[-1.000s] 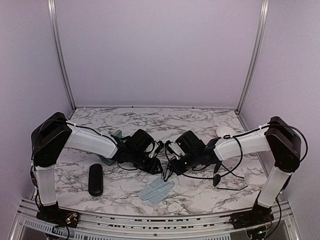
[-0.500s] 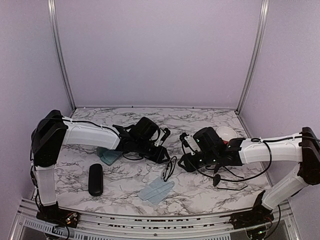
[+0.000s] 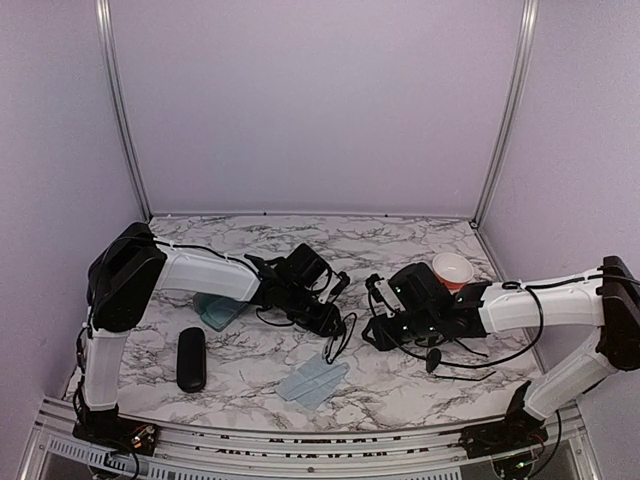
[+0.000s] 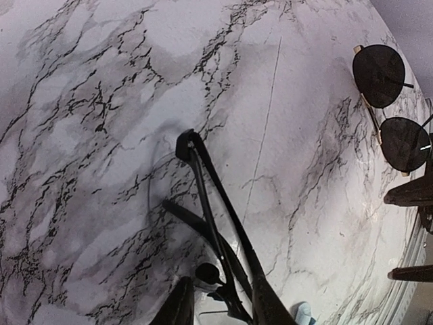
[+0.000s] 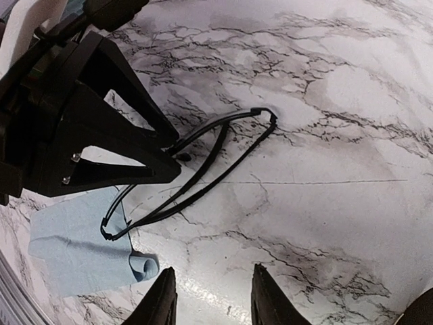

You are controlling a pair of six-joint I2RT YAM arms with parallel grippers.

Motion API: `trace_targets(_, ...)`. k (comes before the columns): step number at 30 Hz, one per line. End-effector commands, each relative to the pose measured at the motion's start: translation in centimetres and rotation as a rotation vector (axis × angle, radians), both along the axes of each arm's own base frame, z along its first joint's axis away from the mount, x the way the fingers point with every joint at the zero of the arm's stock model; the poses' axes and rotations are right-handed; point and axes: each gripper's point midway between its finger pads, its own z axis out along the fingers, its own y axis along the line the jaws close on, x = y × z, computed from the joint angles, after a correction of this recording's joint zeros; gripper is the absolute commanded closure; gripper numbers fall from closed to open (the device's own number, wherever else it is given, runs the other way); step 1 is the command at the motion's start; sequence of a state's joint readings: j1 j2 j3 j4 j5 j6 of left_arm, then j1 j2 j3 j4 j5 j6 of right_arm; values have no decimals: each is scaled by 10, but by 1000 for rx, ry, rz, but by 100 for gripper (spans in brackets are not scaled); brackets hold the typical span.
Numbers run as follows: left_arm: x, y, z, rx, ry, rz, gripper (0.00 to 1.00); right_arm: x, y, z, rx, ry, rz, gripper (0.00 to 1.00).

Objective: Organize the sunglasses
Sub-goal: Fold the right temple of the sunglasses at the center of the board, then pick up the sunglasses from the center of the board.

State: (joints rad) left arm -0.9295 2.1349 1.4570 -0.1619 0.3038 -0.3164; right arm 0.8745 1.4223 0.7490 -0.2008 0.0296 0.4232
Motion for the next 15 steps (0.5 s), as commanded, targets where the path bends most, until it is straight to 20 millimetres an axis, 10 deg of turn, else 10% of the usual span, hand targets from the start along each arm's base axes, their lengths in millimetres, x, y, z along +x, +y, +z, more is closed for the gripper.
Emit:
trace_targets(1,-6,-2,-4,15,34,-26,75,4,-4,1,-3,-10,-26,63)
trace_targets(15,-8,-16,-9,5,46,-39,94,6,-5,-11,-12,-2,-33,64)
